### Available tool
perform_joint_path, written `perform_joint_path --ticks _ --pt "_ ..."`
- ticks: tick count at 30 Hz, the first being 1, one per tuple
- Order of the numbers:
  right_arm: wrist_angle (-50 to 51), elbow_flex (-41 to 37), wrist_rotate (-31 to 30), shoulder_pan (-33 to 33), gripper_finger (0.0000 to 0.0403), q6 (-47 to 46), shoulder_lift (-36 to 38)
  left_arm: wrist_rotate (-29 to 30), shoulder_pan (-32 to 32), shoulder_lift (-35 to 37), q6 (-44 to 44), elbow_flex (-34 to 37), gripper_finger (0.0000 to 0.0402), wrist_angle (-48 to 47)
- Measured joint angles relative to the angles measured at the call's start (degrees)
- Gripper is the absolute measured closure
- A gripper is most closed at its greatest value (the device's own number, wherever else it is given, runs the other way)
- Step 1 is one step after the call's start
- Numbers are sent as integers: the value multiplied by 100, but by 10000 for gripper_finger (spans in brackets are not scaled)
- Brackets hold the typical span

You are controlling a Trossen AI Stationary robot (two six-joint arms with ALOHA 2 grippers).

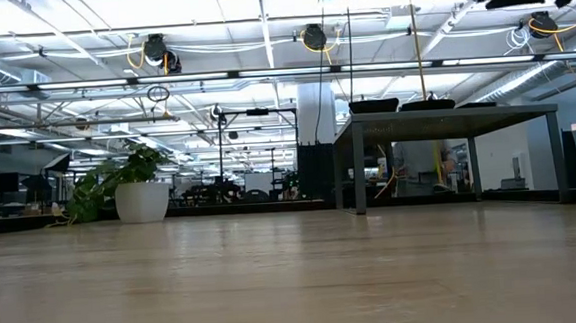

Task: Pick & Place Mini shaped plates
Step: Return to Home Position

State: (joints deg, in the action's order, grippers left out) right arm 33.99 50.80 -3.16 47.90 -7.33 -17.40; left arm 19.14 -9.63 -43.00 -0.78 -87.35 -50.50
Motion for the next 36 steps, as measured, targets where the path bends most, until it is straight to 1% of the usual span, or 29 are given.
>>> perform_joint_path --ticks 4,11,15,17,21,24,26,29,31,32,36 --pt "-204 -549 2 0 268 -392 425 0 0 173 -323 0 291 -80" --pt "-1286 -1871 23 0 268 -1107 996 -2 0 310 -673 -2 291 -192" --pt "-2212 -2630 85 0 268 -1508 1167 -8 0 304 -1005 -2 291 -529" --pt "-2852 -2993 275 0 268 -1666 1177 -7 0 301 -1225 -2 291 -649" --pt "-4388 -3757 850 0 268 -2012 1117 77 0 295 -1465 133 291 -685" --pt "-5388 -4278 1080 2 268 -2243 1096 239 0 337 -1630 390 291 -690" --pt "-5952 -4573 1084 2 268 -2378 1098 260 0 411 -1731 624 291 -658" --pt "-6541 -4888 1072 4 268 -2518 1099 260 0 598 -1833 1085 291 -495" --pt "-6624 -4969 1065 0 268 -2495 1103 260 0 802 -1886 1457 291 -196" --pt "-6487 -4970 1067 0 268 -2474 1099 259 0 930 -1879 1655 291 -15" --pt "-6455 -4976 1069 2 268 -2447 1094 200 2 1557 -1692 2594 291 938"
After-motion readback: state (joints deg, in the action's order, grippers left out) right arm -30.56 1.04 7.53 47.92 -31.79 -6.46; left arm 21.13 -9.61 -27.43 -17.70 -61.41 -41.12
